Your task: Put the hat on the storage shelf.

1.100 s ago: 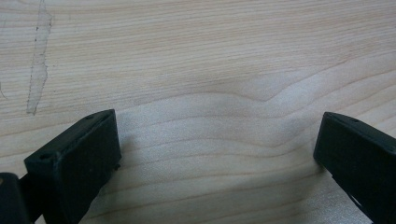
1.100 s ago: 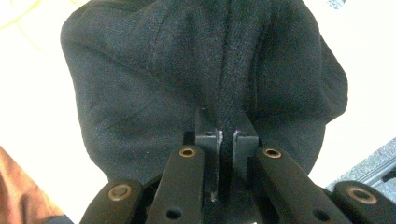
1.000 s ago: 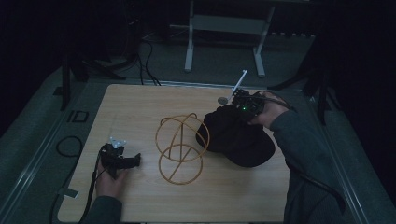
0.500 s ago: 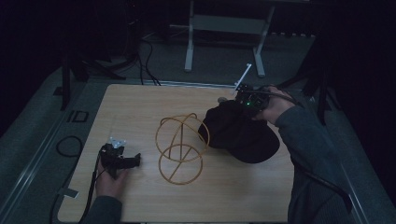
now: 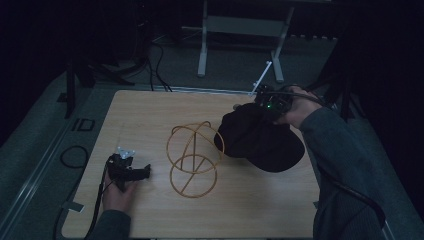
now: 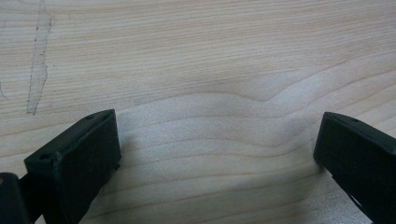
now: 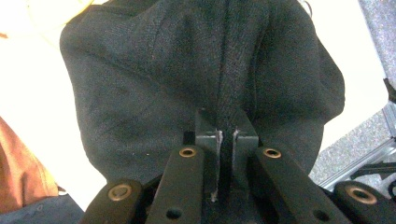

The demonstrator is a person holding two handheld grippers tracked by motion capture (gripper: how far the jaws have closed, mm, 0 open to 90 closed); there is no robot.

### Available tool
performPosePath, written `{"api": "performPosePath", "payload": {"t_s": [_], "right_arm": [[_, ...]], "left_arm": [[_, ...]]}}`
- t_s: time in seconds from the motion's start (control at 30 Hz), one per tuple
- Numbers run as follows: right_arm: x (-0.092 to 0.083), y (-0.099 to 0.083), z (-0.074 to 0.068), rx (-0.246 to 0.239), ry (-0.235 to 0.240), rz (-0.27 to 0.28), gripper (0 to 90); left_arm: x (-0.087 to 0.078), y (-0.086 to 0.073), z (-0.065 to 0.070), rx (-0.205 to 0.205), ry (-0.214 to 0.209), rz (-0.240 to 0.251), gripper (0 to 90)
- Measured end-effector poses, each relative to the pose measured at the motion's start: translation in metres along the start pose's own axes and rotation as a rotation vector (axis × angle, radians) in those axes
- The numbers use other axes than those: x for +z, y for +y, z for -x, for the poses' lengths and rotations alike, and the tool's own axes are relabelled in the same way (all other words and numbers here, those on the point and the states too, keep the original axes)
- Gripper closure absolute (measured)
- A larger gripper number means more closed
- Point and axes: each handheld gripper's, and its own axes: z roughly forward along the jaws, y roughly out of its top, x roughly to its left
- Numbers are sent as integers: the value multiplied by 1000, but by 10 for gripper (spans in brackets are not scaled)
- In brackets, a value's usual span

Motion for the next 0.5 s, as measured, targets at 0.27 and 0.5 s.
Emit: {"api": "performPosePath", "payload": {"t_s": [0.27, 0.5], "right_arm": [[-11, -1, 3, -2, -8, 12, 858], [-17, -2, 7, 0, -1, 18, 858]], "left_arm": [[0, 0, 0, 0, 0, 0, 1], [0, 0, 0, 1, 0, 0, 1]]}}
